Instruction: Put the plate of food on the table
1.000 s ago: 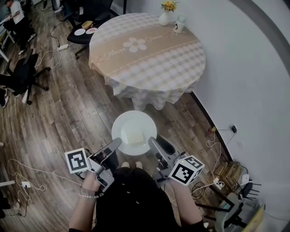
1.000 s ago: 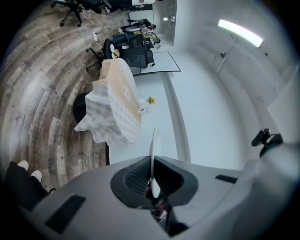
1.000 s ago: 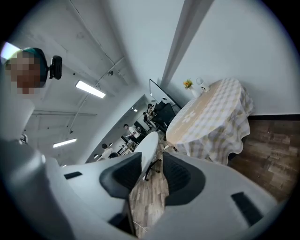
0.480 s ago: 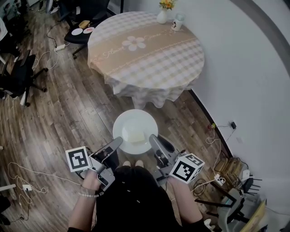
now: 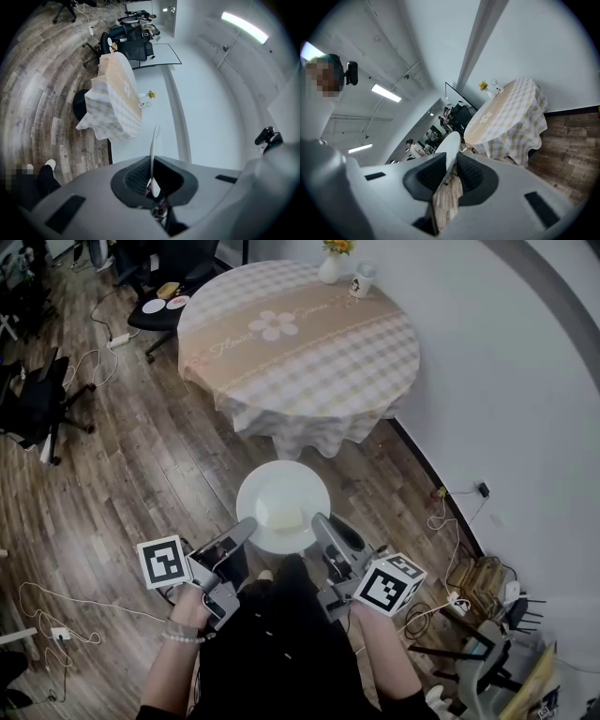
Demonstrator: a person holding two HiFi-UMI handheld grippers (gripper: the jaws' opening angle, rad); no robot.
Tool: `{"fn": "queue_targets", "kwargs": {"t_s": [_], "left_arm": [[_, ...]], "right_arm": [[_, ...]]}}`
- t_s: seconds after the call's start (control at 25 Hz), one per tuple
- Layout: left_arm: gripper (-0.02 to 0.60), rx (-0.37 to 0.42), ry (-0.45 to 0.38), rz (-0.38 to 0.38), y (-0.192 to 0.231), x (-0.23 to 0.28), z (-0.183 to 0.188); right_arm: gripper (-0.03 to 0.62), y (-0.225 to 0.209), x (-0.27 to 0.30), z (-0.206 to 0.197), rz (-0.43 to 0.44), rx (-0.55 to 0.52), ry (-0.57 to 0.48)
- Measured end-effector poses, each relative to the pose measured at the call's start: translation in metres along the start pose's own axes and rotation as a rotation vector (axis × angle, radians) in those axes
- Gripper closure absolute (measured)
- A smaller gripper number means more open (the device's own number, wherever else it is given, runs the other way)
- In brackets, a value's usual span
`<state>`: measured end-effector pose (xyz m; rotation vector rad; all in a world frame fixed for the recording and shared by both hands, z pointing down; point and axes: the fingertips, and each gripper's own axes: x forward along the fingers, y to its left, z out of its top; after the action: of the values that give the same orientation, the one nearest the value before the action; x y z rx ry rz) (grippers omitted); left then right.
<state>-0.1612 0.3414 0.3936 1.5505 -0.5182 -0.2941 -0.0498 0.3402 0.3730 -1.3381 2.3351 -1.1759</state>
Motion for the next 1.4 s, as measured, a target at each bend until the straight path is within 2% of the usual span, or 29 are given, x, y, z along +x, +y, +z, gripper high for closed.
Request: {"fn": "queue_targets", "kwargs": {"t_s": [0.32,1.0,1.4], "left_arm": [[0.574,-0.014,-0.012,-0.007,0.002,0.022,0.009],[0.574,0.003,-0.114,0.011,-0.016,0.116,0.072],[0.574,0.003,-0.172,0.004,-0.027,0.164,0.091]], "right_arm": [[0.546,-0.016,0.009,0.015,0.021,0.007,0.005],[0.546,-0.075,0.068,0.108,0.099,-0.004,0.067],[0.549,-0.103,0.085,0.156,0.129,-0.02,0.069]]}}
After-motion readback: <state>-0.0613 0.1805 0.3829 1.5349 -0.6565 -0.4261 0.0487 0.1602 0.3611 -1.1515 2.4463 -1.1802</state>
